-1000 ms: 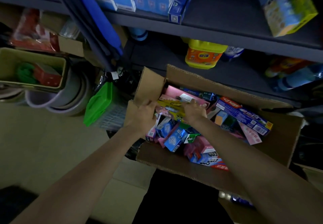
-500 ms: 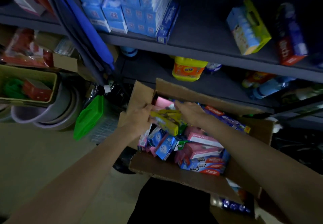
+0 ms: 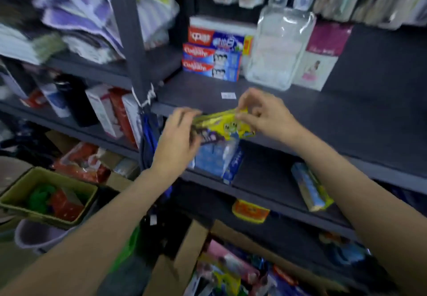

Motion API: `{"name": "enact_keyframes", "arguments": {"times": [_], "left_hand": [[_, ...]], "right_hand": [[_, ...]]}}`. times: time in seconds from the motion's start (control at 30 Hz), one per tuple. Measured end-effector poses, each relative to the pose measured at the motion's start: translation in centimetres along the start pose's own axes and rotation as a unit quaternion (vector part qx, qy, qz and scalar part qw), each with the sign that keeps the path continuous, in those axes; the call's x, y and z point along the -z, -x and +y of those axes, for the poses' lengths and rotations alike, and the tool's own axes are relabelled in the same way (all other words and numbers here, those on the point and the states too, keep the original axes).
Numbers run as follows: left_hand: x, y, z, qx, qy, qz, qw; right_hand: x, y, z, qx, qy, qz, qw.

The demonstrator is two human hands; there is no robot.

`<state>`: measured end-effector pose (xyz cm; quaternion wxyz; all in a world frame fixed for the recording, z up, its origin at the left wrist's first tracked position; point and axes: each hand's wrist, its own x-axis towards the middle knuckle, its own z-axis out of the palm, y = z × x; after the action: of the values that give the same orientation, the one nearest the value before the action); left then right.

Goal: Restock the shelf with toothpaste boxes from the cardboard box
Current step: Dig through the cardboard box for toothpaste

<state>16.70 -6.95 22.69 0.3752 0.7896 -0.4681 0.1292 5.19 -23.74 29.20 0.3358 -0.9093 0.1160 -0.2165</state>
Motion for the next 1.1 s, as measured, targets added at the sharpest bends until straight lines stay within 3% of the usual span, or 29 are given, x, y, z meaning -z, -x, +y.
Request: {"name": "enact_keyframes", "arguments": {"times": [0.1,0.2,0.4,0.53,0.7,0.83,0.9,1.0,1.1], "left_hand": [[2.1,-3.3,-0.9,0.028,-0.019,0.069,0.997],[2.2,-4.1,-2.9,0.043,-0.047,0.065,0.996],[1.8,-4.7,-6.3,0.071,-0.1,0.035,0.992],[1.5,-5.1,-6.8,0.06,-0.102,0.034,0.992],[0.3,-5.3,-6.7,0.043,-0.086,0.034,0.995],[-0.8,-4.2,-6.2,0.025,-0.047,0.023,0.998],[-1.6,-2.1,-5.6,0.046,0.001,0.033,0.998],[-4.0,4.4,-5.4,0.07,0.039,-0.023,0.997],[-7.3,12.3,-6.5,0.09,0.023,-0.199,0.976]], "right_hand": [[0.4,-5.3,0.3,-0.033,-0.089,0.116,0.989],[-0.3,-10.6,2.2,-0.088,-0.085,0.157,0.98],[-2.8,-18.0,5.7,-0.119,-0.015,0.169,0.978],[-4.6,-19.6,6.7,-0.155,-0.049,0.152,0.975],[-4.3,-19.6,6.7,-0.142,0.048,0.133,0.98],[-4.1,-14.4,4.3,-0.071,-0.089,0.168,0.979],[-4.8,-9.2,2.8,0.024,-0.105,0.143,0.984],[-8.5,0.1,3.6,0.166,-0.001,0.021,0.986],[-15.0,8.7,9.3,0.095,0.084,-0.207,0.97]]}}
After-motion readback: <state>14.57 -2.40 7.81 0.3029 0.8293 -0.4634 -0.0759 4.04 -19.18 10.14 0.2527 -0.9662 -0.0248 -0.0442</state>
